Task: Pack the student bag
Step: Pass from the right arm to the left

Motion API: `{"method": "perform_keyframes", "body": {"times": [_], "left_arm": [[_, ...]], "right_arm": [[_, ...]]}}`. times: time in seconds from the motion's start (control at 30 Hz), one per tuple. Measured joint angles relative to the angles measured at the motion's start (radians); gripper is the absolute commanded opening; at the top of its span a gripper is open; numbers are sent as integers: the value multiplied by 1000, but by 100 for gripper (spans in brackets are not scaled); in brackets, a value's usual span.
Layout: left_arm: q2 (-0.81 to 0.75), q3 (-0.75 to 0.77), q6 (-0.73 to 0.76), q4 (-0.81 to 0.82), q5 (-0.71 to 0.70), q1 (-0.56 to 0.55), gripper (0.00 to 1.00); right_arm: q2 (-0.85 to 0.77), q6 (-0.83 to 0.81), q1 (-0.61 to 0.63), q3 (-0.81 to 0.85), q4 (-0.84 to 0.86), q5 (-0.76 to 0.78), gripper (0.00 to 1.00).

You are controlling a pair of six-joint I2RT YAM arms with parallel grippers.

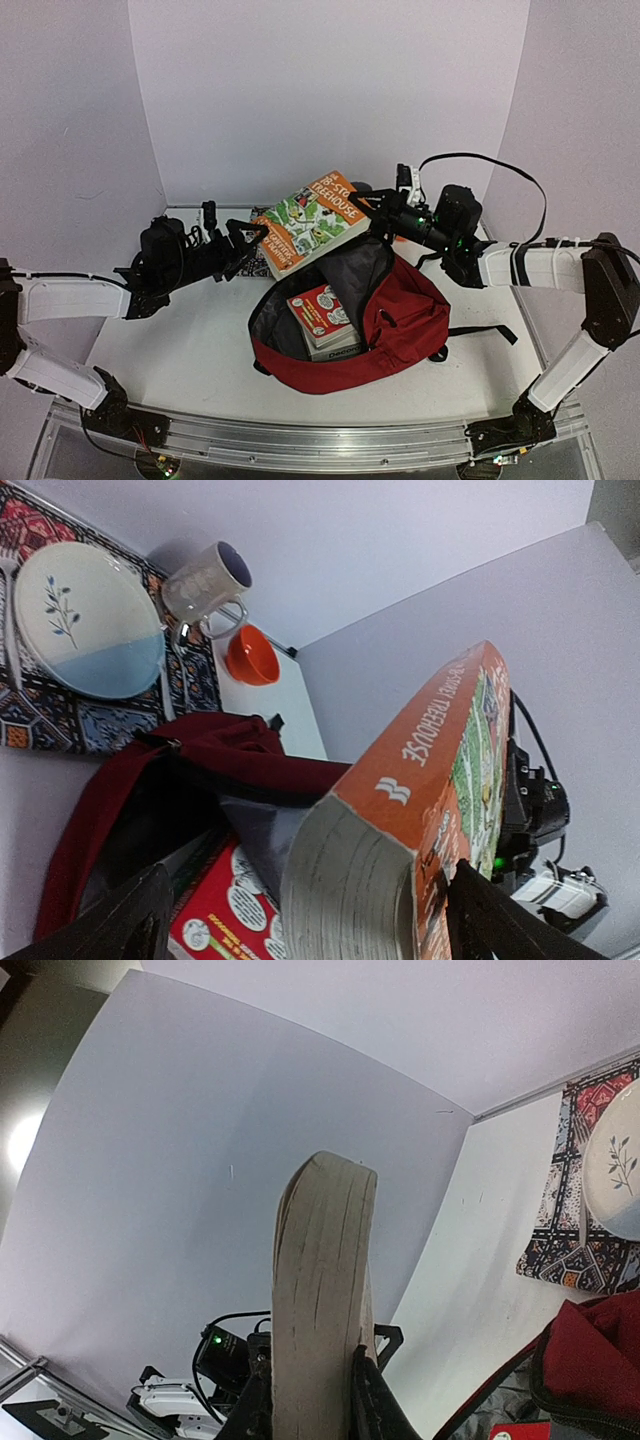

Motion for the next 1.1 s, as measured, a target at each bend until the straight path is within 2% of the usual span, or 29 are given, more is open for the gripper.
{"method": "perform_keyframes", "body": {"times": [0.33,0.47,0.8,0.97,1.1], "left_arm": [[125,-4,-144,268,169,0,70],[128,-5,-181,325,199,2,60],[128,-35,-237,384,208,6,49],[128,-44,-264,387,206,6,50],[128,-46,-279,387,206,6,42]], "right_arm": [[18,29,0,-1,17,0,0],[33,35,-2,-1,29,6,8],[45,-12,-2,1,17,4,31],[45,-71,-2,18,-66,-1,34],[45,-124,-2,35,-146,0,36]]}}
